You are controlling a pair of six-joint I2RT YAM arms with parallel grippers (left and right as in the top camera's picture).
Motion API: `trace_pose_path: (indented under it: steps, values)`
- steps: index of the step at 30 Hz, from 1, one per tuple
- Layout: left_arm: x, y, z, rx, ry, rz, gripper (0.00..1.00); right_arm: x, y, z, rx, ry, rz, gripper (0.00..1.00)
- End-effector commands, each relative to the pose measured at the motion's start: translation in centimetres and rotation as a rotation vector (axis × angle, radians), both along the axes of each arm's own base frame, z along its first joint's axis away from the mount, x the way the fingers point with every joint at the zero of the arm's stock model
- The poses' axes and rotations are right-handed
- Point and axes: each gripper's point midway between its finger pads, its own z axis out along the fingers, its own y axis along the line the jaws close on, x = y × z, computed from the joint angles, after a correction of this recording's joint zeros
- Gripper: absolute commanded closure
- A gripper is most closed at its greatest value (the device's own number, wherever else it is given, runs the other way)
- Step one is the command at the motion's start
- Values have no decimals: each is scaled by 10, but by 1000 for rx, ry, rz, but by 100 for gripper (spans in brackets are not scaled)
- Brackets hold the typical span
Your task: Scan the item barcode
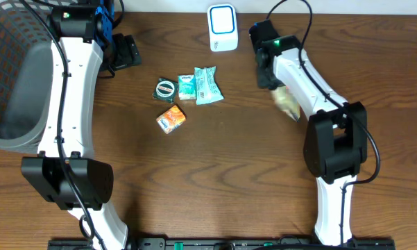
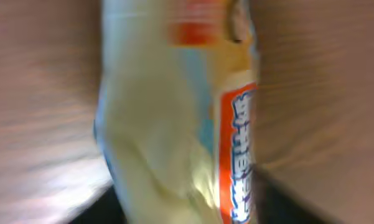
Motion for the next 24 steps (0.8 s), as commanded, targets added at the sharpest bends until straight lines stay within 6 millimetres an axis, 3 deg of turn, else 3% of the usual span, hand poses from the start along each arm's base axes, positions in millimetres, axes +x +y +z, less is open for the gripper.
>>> trace_pose_path:
  steps: [1, 4, 7, 10, 16, 24]
  values:
    - [0, 3, -6, 15, 20, -3, 2, 1, 53, 19, 244, 16, 83, 27]
    - [0, 3, -6, 14, 20, -3, 2, 8, 53, 52, 269, -15, 76, 26]
    - [0, 3, -6, 14, 20, -3, 3, 20, 38, 82, 279, -67, 56, 9]
    - [0, 3, -6, 14, 20, -3, 2, 30, 12, 89, 264, -85, 57, 6]
    - [0, 3, -6, 15, 20, -3, 2, 23, -17, 50, 325, 4, 2, 8]
    - [0, 3, -6, 15, 20, -3, 2, 7, -15, -27, 351, 61, -9, 11]
